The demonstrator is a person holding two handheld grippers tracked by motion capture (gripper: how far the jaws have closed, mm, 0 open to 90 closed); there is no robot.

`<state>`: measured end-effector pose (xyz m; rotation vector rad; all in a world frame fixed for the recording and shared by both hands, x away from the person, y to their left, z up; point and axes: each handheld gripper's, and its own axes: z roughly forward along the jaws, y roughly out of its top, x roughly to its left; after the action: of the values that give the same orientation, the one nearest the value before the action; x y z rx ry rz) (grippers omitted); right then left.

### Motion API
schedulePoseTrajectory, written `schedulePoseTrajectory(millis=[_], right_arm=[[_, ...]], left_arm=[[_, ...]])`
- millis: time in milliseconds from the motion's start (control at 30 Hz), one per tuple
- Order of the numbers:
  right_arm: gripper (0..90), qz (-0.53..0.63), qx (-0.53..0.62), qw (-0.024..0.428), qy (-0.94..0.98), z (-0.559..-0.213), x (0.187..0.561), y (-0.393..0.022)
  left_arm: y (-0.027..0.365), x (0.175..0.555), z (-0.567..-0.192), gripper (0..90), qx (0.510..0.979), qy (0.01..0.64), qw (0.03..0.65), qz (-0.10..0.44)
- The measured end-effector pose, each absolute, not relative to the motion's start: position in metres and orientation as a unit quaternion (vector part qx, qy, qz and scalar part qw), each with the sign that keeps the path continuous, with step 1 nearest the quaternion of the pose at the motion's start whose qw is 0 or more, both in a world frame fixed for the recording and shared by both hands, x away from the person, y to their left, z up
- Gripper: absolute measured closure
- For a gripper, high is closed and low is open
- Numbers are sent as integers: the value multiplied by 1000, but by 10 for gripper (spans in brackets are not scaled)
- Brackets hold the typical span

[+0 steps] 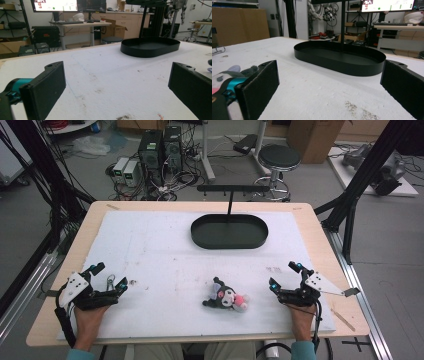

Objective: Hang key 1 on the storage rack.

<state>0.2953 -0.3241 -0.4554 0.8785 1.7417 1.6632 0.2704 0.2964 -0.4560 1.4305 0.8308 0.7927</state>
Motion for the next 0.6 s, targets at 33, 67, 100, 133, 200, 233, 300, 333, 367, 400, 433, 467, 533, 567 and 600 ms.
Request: schedulePoseTrajectory(millis=[33, 67, 100, 133, 200, 233, 300, 333, 367, 400, 433, 467, 533, 567, 600], right_arm=[[13, 622, 328, 286, 651, -455, 295, -324], [13, 623, 328, 285, 650, -455, 296, -324], [13, 622, 329, 285, 651, -455, 295, -325], [13, 623, 330, 284, 650, -455, 295, -325], [13, 623, 331, 283, 650, -455, 295, -325], [13, 624, 331, 283, 649, -455, 295, -325], [13, 622, 332, 282, 651, -455, 296, -325], [13, 621, 331, 282, 652, -455, 297, -324], [13, 619, 331, 282, 654, -455, 297, -324], [13, 618, 331, 280, 656, -455, 297, -324], [13, 617, 332, 277, 658, -454, 297, -323], [13, 614, 332, 279, 660, -454, 297, -323], [13, 607, 332, 276, 667, -452, 298, -324], [13, 607, 332, 276, 667, -452, 298, -324], [13, 607, 329, 273, 670, -446, 296, -324]], left_arm=[[296, 270, -456, 17, 618, 360, 609, 342], [296, 271, -456, 17, 617, 361, 609, 342], [296, 271, -456, 17, 617, 361, 610, 342], [296, 271, -456, 17, 618, 361, 610, 342], [296, 270, -456, 17, 618, 360, 609, 343], [296, 270, -456, 17, 618, 359, 609, 344], [296, 270, -456, 17, 617, 358, 610, 345], [296, 270, -456, 17, 616, 358, 610, 345], [296, 270, -456, 17, 616, 358, 610, 345], [297, 270, -456, 17, 615, 360, 611, 345], [297, 270, -456, 17, 615, 360, 611, 345], [297, 270, -456, 17, 614, 361, 611, 344], [297, 270, -456, 17, 615, 361, 611, 345], [297, 270, -456, 17, 615, 360, 611, 345], [297, 270, -456, 17, 615, 361, 611, 344]])
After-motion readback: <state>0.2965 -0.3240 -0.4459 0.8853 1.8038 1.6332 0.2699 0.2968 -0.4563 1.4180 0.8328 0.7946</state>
